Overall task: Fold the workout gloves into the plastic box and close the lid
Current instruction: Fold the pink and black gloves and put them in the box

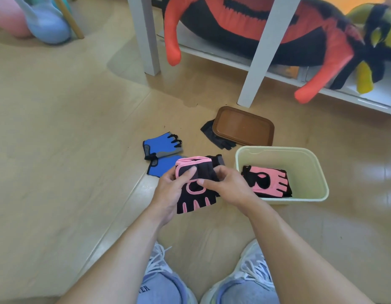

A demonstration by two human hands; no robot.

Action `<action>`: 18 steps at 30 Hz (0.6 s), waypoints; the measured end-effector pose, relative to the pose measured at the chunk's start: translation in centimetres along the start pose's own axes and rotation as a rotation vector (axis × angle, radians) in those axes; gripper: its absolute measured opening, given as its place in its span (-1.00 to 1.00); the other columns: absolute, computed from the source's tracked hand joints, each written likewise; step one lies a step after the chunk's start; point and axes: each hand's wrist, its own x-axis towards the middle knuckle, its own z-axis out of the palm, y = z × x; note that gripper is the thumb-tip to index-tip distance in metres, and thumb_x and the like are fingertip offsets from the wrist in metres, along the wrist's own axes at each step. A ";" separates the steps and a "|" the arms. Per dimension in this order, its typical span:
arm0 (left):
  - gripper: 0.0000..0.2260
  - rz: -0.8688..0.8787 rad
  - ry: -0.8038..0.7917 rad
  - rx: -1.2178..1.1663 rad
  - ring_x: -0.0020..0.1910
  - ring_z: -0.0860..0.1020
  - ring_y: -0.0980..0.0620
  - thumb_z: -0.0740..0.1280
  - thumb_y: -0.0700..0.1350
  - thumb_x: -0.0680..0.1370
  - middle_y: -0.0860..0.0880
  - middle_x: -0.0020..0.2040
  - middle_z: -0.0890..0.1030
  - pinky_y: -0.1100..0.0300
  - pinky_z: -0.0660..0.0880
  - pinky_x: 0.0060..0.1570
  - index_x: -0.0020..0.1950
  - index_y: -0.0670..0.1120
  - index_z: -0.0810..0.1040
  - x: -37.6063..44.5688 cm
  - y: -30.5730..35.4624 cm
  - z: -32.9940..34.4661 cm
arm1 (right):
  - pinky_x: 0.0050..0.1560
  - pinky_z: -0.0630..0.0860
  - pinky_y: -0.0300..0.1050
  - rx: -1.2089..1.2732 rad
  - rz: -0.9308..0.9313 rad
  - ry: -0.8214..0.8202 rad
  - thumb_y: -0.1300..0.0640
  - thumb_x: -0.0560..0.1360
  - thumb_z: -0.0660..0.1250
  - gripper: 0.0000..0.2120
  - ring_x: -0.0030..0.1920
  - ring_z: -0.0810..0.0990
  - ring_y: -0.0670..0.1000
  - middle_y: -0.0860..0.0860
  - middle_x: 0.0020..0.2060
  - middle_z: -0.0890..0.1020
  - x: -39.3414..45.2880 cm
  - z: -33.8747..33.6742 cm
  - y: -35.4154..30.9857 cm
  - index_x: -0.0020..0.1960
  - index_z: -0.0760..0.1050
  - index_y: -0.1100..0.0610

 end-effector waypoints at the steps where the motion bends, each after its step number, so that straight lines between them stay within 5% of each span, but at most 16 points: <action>1: -0.78 0.002 0.031 -0.004 -0.11 0.75 -0.15 0.47 -0.04 0.55 -0.16 -0.01 0.76 0.02 0.66 -0.18 0.17 -0.07 0.67 0.0 0.0 0.0 | -0.02 0.71 -0.01 -0.028 -0.002 0.007 -0.09 0.40 0.60 -0.66 -0.13 0.76 -0.09 -0.08 -0.10 0.76 -0.1 0.1 -0.1 0.05 0.60 0.04; 3: -0.76 0.041 0.108 0.057 -0.09 0.75 -0.10 0.49 -0.02 0.53 -0.10 -0.03 0.77 0.07 0.65 -0.19 0.16 -0.07 0.65 0.1 -0.3 -0.1 | -0.14 0.67 -0.07 -0.115 -0.028 0.040 -0.09 0.38 0.62 -0.63 -0.17 0.74 -0.06 -0.06 -0.14 0.74 -0.3 0.3 -0.3 0.02 0.59 0.08; 7: -0.66 0.042 0.194 0.145 0.10 0.69 -0.01 0.49 0.04 0.53 -0.04 0.09 0.72 0.00 0.64 0.13 0.24 -0.05 0.58 0.2 -0.6 0.1 | -0.25 0.54 -0.13 -0.163 -0.136 0.206 0.06 0.37 0.63 -0.71 -0.27 0.63 -0.05 -0.03 -0.22 0.67 -0.5 0.7 -0.3 -0.10 0.53 0.08; 11: -0.54 -0.123 0.150 0.108 0.17 0.66 -0.09 0.39 0.29 0.52 -0.07 0.18 0.66 -0.14 0.65 0.14 0.25 -0.02 0.59 -0.3 -0.1 0.9 | -0.18 0.42 -0.11 -0.271 -0.372 0.450 0.17 0.38 0.56 -0.77 -0.11 0.48 -0.05 -0.12 -0.17 0.54 -0.5 1.3 0.5 -0.17 0.50 0.02; 14: -0.54 -0.145 -0.010 0.033 0.09 0.70 -0.12 0.34 0.25 0.56 -0.16 0.13 0.73 -0.08 0.64 0.10 0.16 -0.13 0.65 -0.4 0.4 1.6 | -0.14 0.39 -0.12 -0.382 -0.495 0.304 0.15 0.34 0.58 -0.76 -0.07 0.45 -0.02 -0.09 -0.15 0.52 -0.5 1.9 1.1 -0.13 0.53 -0.03; 18: -0.80 -0.015 0.063 0.162 0.02 0.71 -0.08 0.37 -0.02 0.62 -0.10 0.03 0.76 0.06 0.61 -0.12 0.16 -0.06 0.70 0.0 0.2 2.1 | -0.07 0.51 -0.20 -0.148 -0.348 0.045 0.06 0.35 0.63 -0.76 -0.10 0.54 -0.10 -0.12 -0.15 0.58 -1.1 1.6 1.0 -0.10 0.60 -0.02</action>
